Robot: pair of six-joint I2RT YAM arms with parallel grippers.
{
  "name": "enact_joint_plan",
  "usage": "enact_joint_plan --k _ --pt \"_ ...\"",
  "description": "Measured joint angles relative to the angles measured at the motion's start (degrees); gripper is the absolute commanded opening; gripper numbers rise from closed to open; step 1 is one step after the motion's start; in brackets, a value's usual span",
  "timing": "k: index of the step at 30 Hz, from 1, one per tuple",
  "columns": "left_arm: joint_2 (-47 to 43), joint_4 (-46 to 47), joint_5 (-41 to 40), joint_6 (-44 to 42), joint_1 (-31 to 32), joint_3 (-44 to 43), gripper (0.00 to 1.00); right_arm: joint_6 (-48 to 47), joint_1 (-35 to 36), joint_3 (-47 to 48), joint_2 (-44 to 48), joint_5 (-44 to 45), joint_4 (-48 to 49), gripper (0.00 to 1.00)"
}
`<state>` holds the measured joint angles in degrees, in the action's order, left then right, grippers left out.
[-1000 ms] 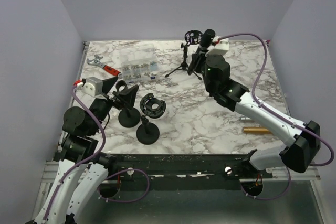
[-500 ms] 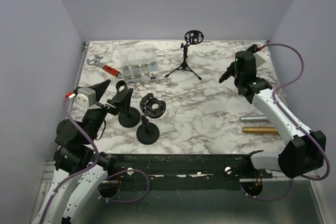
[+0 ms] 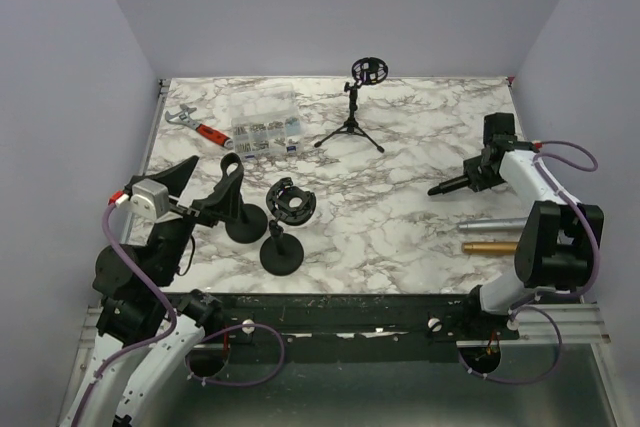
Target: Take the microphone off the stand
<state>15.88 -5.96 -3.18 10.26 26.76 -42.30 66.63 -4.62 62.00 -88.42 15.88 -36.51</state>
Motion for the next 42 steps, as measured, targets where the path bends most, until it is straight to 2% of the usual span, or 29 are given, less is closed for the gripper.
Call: enact_joint_plan --k 6,18,42 --pt "-1.07 -0.13 -1.33 -0.68 0.37 0.0 0.99 4.09 -1.99 -0.39 -0.92 -2.43 -3.23 0.01" --pt "-1.53 -0.15 -2.73 -1.33 0.94 0.0 0.98 9.86 -6.67 -7.15 4.55 -2.21 -3.89 0.01" --pt "-1.01 -0.15 -3.56 -1.7 1.11 0.0 0.99 7.06 -12.7 -7.74 -0.87 -0.83 -1.07 0.05"
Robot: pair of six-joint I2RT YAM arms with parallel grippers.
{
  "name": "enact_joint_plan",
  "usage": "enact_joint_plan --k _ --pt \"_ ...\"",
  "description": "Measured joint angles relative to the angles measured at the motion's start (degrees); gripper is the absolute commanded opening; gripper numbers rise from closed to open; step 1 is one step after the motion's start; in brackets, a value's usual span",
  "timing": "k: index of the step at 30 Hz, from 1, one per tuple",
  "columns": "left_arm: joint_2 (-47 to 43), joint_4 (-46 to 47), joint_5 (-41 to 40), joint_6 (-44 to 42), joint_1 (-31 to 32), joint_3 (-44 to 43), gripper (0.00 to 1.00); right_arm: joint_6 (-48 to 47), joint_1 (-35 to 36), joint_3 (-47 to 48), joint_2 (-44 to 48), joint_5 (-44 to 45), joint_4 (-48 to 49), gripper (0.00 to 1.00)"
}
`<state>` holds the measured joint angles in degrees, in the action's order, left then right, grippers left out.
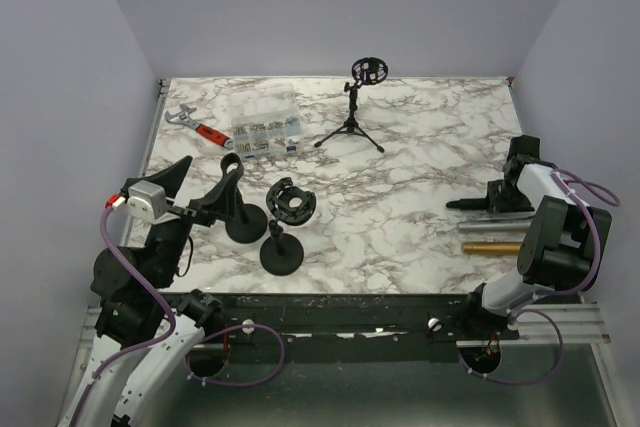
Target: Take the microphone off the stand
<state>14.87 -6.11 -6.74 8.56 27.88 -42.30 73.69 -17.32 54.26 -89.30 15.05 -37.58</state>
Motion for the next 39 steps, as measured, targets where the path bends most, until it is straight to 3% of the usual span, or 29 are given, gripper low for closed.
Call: enact_joint_plan --k 9,24,39 --pt "0.57 0.0 -0.02 -0.02 0.0 0.0 0.99 -0.33 -0.81 -1.18 -1.22 0.15 1.49 0.08" --pt "0.66 0.0 -0.07 -0.02 0.02 0.02 0.99 -1.75 -1.18 -1.68 -2.32 0.13 3.15 0.4" --pt "0.72 0.0 -0.07 0.0 0.02 0.02 0.98 -3.06 -1.18 -2.14 -2.03 0.11 3.41 0.57"
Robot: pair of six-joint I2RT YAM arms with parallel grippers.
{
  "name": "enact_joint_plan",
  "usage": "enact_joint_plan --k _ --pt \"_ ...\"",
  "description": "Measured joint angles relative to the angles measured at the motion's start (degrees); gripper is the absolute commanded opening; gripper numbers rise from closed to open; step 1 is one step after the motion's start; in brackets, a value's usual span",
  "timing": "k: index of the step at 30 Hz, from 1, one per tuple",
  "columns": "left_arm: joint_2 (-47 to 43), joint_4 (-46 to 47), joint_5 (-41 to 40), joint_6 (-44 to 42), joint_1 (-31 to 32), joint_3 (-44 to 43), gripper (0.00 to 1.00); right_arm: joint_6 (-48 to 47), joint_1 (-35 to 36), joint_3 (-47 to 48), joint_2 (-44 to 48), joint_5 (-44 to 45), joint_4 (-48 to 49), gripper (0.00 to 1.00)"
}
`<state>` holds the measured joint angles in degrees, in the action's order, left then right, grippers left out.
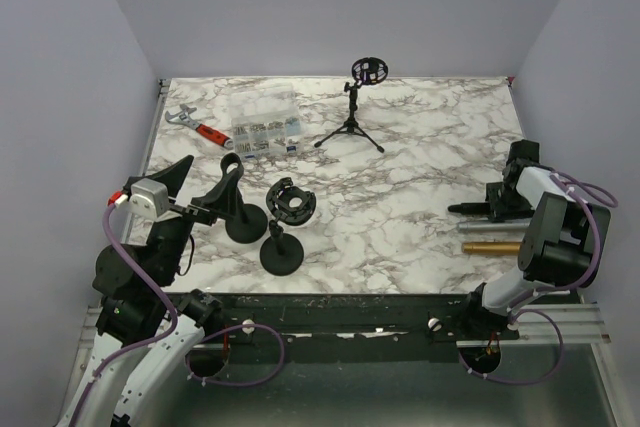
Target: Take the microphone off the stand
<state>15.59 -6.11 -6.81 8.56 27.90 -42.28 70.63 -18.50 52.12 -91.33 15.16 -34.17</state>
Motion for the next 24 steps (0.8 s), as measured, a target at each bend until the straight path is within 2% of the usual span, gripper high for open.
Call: enact_joint_plan --k 14,24 --pt "0.11 0.0 0.02 0.02 0.04 0.0 0.99 -0.83 0.0 0.68 2.43 -0.11 -2.19 0.61" --pt "0.13 0.0 0.02 0.02 0.28 0.0 0.99 -2.73 0.0 2.73 7.82 -1.92 -4.87 0.63"
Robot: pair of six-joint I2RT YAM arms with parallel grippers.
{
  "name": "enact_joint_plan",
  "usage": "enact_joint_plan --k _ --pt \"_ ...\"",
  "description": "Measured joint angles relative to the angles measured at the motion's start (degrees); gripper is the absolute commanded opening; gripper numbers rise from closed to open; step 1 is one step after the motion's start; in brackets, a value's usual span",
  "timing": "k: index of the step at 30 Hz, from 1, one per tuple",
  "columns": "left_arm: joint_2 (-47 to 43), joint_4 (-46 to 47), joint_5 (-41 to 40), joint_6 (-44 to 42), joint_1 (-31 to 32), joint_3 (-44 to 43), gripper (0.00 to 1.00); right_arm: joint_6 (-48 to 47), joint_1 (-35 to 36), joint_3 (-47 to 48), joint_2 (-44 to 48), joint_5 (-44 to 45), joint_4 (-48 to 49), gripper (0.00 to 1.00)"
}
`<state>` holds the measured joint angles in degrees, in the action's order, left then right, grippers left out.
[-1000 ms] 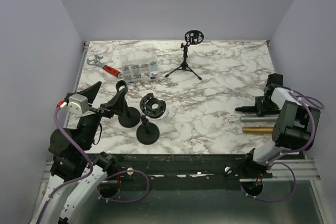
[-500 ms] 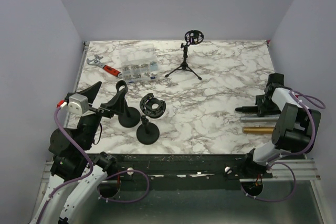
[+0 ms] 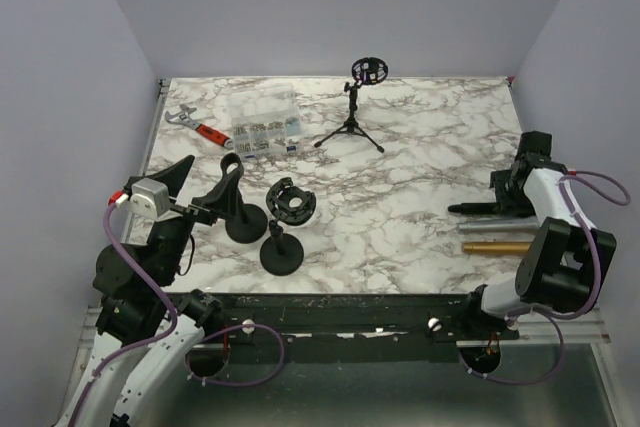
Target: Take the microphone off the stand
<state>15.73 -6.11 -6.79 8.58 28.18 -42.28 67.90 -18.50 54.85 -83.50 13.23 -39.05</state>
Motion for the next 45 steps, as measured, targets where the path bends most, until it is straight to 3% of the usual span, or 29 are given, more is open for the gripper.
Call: enact_joint_plan --k 5,10,16,22,30,36,45 --pt "0.09 0.0 -0.02 -0.02 0.02 0.0 0.99 -3.78 0.0 -0.44 3.65 -4.09 0.74 0.68" --pt "0.94 0.0 0.0 0.0 0.02 0.0 0.99 -10.54 1.53 -1.88 7.93 -9.77 1.95 0.78" --pt "1.97 0.02 -0.02 0.0 0.02 0.42 0.99 -18.78 12.81 -2.12 14.78 -14.45 4.11 0.88" --pt "1.99 0.11 0.0 0.7 0.02 1.18 0.98 -23.47 19.89 -6.86 23.17 -25.79 10.47 0.99" --pt "0.74 -0.22 1.73 5.51 0.02 1.79 0.99 -25.53 20.44 -17.38 40.7 -39.06 17.0 1.0" --pt "-3.69 -0.9 3.69 10.25 0.02 1.9 0.99 -26.97 20.46 -15.74 56.24 -36.2 14.56 1.0" --pt "-8.35 -3.87 4.83 12.59 0.02 -0.42 0.99 -30.51 20.46 -5.81 66.03 -17.29 1.51 1.0"
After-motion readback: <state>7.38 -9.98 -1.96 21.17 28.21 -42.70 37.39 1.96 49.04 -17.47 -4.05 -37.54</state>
